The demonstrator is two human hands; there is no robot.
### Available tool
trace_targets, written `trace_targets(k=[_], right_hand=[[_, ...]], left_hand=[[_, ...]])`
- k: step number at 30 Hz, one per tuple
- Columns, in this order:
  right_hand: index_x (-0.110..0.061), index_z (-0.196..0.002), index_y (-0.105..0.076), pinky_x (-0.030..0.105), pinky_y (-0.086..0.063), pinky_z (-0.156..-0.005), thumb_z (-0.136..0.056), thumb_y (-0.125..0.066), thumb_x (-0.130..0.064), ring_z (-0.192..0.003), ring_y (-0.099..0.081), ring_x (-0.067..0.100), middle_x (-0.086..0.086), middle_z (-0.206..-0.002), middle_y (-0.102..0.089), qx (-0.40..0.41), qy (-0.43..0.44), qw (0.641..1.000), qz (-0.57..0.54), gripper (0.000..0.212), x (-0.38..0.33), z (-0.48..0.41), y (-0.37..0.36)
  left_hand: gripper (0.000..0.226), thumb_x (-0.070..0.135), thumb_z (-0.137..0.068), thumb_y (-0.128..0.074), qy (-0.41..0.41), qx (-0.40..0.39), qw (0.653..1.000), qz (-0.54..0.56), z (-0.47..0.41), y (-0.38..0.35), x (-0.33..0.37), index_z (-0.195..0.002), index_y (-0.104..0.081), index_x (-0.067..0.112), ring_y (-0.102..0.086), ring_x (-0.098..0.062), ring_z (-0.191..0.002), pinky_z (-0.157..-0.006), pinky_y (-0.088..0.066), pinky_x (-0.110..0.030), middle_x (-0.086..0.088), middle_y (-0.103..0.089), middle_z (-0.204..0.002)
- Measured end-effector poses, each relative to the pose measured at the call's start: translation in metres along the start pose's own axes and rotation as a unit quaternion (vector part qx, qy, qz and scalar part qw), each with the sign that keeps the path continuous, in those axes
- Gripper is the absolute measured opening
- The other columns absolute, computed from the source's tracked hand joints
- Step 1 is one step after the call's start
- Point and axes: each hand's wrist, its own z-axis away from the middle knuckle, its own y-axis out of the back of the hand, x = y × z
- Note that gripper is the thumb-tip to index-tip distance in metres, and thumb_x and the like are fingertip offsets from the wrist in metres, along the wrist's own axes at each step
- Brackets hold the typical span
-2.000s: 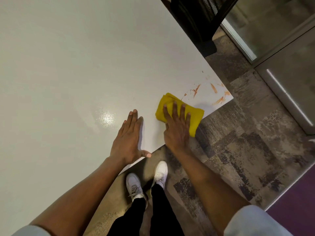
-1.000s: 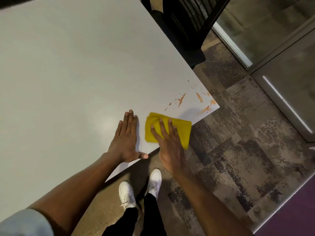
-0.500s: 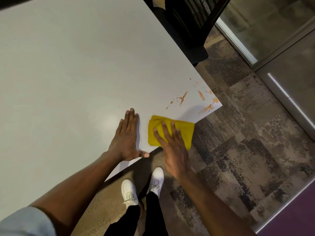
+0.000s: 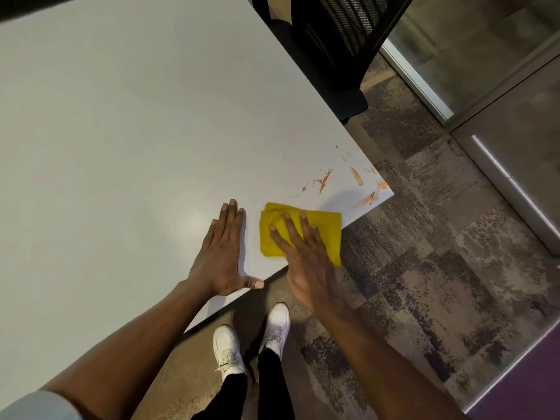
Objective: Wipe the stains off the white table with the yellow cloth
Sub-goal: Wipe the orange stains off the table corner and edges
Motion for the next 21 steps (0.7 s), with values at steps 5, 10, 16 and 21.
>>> trace_targets(k=[5, 10, 16, 21], right_hand=[[-0.033, -0.164, -0.019, 0.056, -0.012, -0.130, -0.095, -0.051, -0.005, -0.162, 0.004, 0.035, 0.004, -0.175, -0.007, 0.008, -0.077, 0.997, 0.006, 0.081, 0.033, -0.010, 0.020], [-0.029, -0.164, -0.020, 0.058, -0.009, -0.130, -0.098, -0.047, -0.006, -0.161, 0.003, 0.040, 0.008, -0.175, -0.009, 0.035, -0.099, 0.994, -0.005, 0.075, 0.001, -0.061, 0.018], [-0.035, -0.164, -0.016, 0.058, -0.014, -0.130, -0.088, -0.049, -0.002, -0.162, 0.005, 0.034, 0.002, -0.175, -0.007, 0.025, -0.028, 0.999, 0.007, 0.090, 0.008, -0.006, 0.004], [-0.033, -0.165, -0.017, 0.059, -0.009, -0.129, -0.098, -0.051, -0.011, -0.161, 0.001, 0.038, 0.007, -0.175, -0.008, 0.030, -0.124, 0.992, 0.024, 0.078, 0.035, -0.053, 0.019]], left_hand=[[0.168, 0.101, -0.061, -0.065, -0.013, 0.003, 1.000, -0.002, -0.001, -0.002, -0.003, -0.163, 0.034, 0.012, 0.044, -0.021, -0.158, -0.130, 0.023, -0.035, -0.004, 0.048, -0.169], [0.169, 0.103, -0.059, -0.064, -0.019, 0.011, 1.000, 0.002, -0.002, -0.004, -0.004, -0.161, 0.037, 0.014, 0.043, -0.019, -0.158, -0.127, 0.026, -0.031, -0.002, 0.048, -0.169], [0.167, 0.110, -0.056, -0.053, -0.024, 0.016, 1.000, 0.006, -0.002, -0.007, -0.006, -0.161, 0.037, 0.016, 0.040, -0.019, -0.160, -0.131, 0.020, -0.036, -0.002, 0.047, -0.170], [0.168, 0.111, -0.056, -0.051, -0.025, 0.014, 1.000, 0.001, -0.005, -0.010, -0.009, -0.164, 0.034, 0.014, 0.038, -0.022, -0.162, -0.134, 0.016, -0.041, -0.002, 0.046, -0.171]])
